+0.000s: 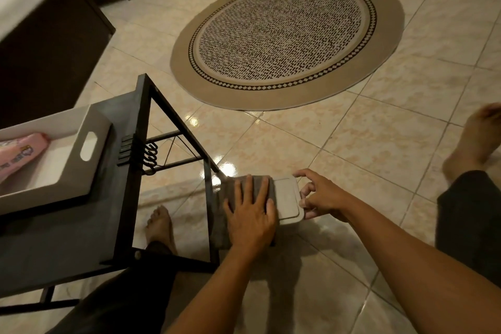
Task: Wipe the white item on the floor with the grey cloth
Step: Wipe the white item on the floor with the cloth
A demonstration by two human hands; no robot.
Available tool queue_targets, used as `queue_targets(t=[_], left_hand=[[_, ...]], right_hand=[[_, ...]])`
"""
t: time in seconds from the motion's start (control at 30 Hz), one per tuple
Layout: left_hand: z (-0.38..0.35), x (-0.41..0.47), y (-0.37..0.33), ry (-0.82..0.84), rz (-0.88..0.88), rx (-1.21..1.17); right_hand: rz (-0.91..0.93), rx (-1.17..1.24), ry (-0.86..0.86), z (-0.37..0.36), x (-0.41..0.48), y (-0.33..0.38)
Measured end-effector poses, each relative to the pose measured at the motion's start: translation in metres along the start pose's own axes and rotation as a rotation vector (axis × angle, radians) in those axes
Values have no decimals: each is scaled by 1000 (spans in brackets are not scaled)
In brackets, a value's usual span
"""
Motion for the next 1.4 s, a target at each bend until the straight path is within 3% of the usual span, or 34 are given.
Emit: queue_targets(t=[0.17,0.43,0.63,0.83,1.07,1.4], left_hand=[[-12,-11,-52,-3,-192,64],[-7,0,-35,25,-120,92],[-5,-19,-14,41,66,57],[-6,-19,-58,63,-131,45],[3,17,-11,25,78,37],[-2,4,-46,26,-105,134]], right_hand=[[6,7,29,1,-1,2],[15,-2,5,-1,0,2],[14,-16,-10,0,0,0],[13,-34,29,1,1,4],[10,-6,0,2,5,-1],[8,-51,-10,0,2,2]])
Point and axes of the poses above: each hand's wrist, its own x-axis towards the middle knuckle, its own z-axis out of the back of the hand, y = z × x, the point moved 3 cm from there along x, towards the middle knuckle, and after that the axes turned 10 degrees about z, right-handed, at the moved point
